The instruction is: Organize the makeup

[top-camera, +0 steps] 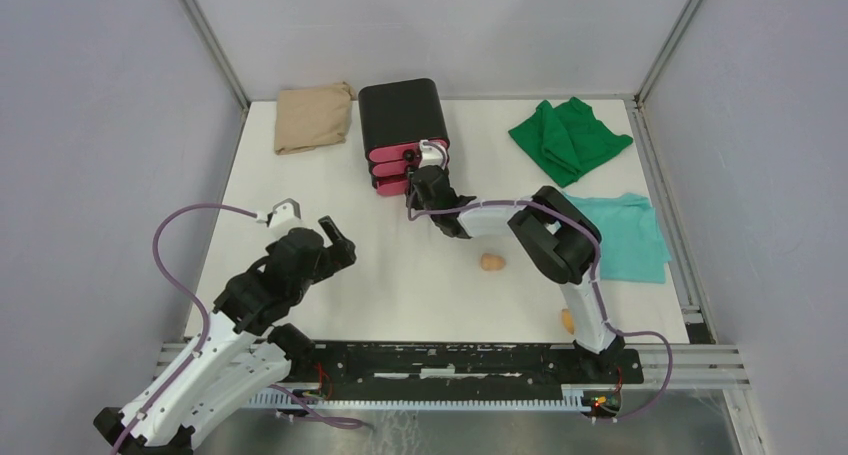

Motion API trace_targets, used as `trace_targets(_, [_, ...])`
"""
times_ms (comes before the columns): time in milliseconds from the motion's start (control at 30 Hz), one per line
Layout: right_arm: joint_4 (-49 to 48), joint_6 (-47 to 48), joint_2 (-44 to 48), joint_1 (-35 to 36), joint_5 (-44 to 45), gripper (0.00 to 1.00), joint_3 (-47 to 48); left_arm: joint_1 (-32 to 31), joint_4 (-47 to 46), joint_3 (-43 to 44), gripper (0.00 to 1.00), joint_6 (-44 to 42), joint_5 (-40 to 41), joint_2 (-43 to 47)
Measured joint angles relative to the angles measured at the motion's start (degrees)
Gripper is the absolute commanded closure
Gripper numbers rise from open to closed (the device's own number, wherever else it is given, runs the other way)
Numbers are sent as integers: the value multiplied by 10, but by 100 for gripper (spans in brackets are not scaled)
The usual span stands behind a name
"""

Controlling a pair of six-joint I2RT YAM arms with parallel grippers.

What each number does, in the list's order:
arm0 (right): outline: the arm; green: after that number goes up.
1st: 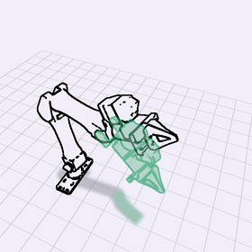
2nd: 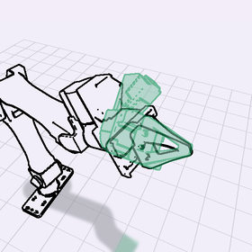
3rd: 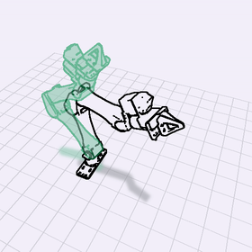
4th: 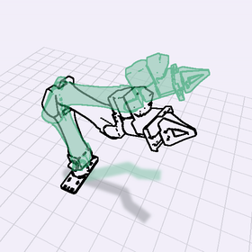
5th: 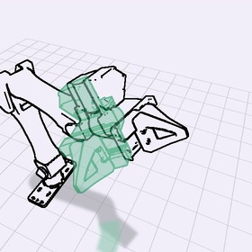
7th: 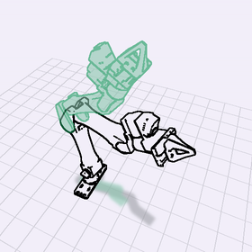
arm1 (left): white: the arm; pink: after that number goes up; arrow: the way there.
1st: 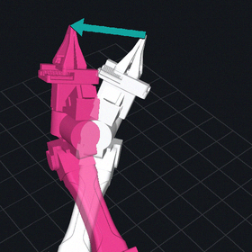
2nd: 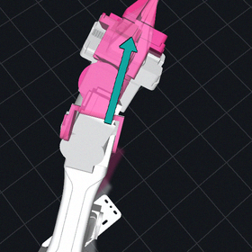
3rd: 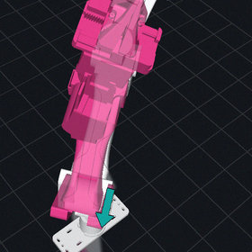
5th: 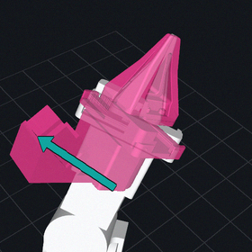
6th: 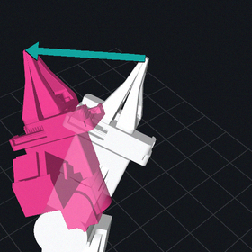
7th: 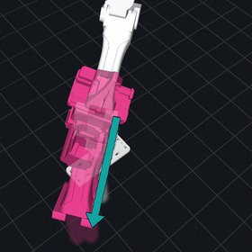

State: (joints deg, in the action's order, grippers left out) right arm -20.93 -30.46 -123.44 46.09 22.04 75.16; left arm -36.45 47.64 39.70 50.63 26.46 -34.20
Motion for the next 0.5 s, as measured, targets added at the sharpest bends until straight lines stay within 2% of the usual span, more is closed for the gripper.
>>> trace_targets(300, [31, -16, 111, 23, -40, 81, -133, 0, -2, 0, 0, 0, 0, 8])
trace_targets(333, [34, -18, 124, 26, -42, 78, -151, 0, -2, 0, 0, 0, 0, 7])
trace_targets(400, [36, -21, 145, 30, -46, 60, -179, 0, -3, 0, 0, 0, -1, 6])
trace_targets(500, [47, -21, 156, 34, -54, 39, -198, 0, -14, 0, 1, 0, -7, 6])
